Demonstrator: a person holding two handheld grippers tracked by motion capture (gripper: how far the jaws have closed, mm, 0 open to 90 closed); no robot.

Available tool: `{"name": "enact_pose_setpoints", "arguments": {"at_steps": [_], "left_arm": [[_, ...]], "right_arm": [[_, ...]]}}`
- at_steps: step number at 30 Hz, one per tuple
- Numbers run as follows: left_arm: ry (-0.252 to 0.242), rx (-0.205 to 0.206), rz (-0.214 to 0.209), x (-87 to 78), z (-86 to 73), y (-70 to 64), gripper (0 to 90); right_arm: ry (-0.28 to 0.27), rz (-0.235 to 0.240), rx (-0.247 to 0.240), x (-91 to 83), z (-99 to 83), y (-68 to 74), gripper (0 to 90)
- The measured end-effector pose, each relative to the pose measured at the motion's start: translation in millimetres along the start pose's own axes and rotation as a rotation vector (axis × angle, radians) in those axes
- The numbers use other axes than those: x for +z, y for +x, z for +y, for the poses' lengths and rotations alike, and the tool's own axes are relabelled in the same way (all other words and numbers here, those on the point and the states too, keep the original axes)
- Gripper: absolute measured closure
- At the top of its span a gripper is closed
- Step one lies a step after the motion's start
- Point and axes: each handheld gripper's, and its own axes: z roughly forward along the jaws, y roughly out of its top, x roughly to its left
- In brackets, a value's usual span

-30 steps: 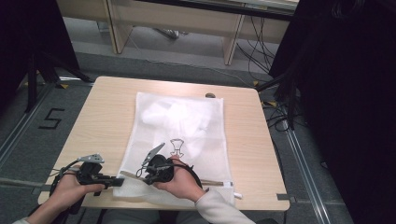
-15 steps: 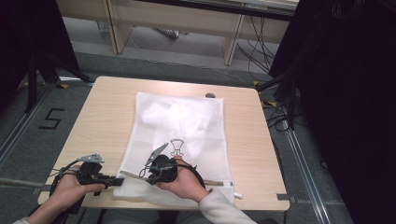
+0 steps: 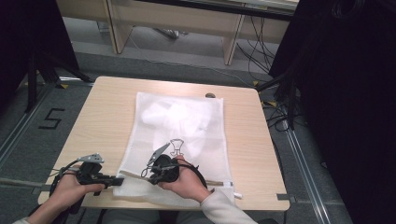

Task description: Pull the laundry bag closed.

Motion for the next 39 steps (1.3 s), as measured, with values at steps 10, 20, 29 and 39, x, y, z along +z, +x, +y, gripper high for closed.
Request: {"name": "enact_pose_setpoints", "arguments": {"at_steps": [10,20,29,39], "left_arm": [[-0.010,-0.001,0.003,0.4,-0.2,0.1,85.4],[-0.003,0.001,0.006,-0.2,0.1,0.3,85.3],[0.006,0.002,-0.004,-0.9,0.5,1.2,85.3],[0.001,0.005,0.000,-0.8,0.6,1.1,85.3]], "right_arm": [[0.004,-0.006,0.014,-4.3,-4.0,-0.9,82.2],[0.012,-0.006,0.015,-5.8,-4.4,-0.4,82.2],[0.011,-0.009,0.018,-8.4,-7.0,-1.5,82.2],[0.007,-0.013,0.016,-11.8,-8.9,-2.4,82.2]]}}
